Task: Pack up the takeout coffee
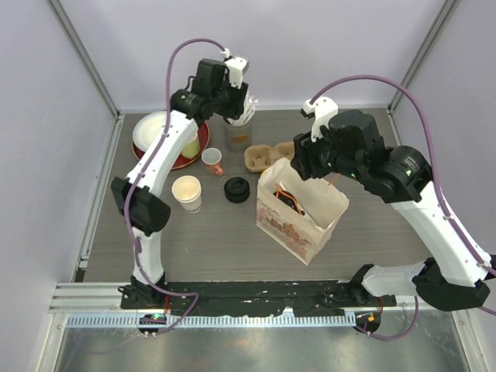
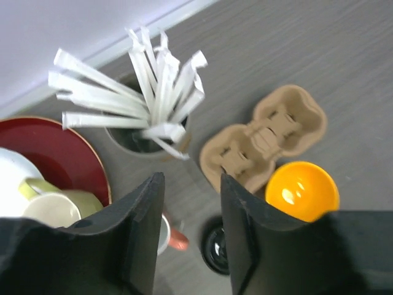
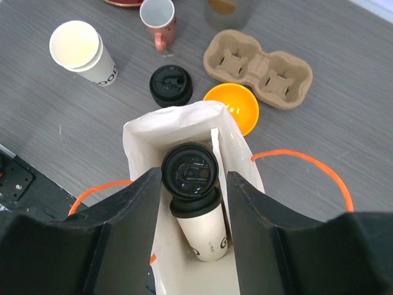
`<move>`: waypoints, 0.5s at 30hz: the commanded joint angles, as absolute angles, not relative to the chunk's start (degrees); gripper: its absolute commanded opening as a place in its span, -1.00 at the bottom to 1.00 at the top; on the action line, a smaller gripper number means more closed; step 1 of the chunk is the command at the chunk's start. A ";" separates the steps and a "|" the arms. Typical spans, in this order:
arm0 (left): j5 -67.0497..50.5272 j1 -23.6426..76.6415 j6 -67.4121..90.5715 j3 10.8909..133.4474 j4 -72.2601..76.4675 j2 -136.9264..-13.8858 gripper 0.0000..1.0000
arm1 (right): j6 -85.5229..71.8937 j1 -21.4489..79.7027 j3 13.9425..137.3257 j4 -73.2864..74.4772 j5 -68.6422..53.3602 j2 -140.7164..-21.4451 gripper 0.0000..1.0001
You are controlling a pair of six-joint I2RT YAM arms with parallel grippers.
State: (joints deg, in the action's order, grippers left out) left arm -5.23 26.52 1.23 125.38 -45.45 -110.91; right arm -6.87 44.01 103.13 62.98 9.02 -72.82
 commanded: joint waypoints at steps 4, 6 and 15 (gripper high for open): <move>5.62 28.82 -2.55 139.38 -41.57 -122.69 -0.23 | -3.69 43.86 102.92 58.97 9.75 -69.44 0.05; 8.07 28.92 -2.55 139.83 -40.96 -124.18 -0.23 | -3.60 43.77 102.92 59.41 9.93 -69.17 0.05; 7.83 29.18 -2.02 138.34 -40.61 -125.60 -0.34 | -2.46 43.77 101.95 59.41 9.93 -68.47 0.05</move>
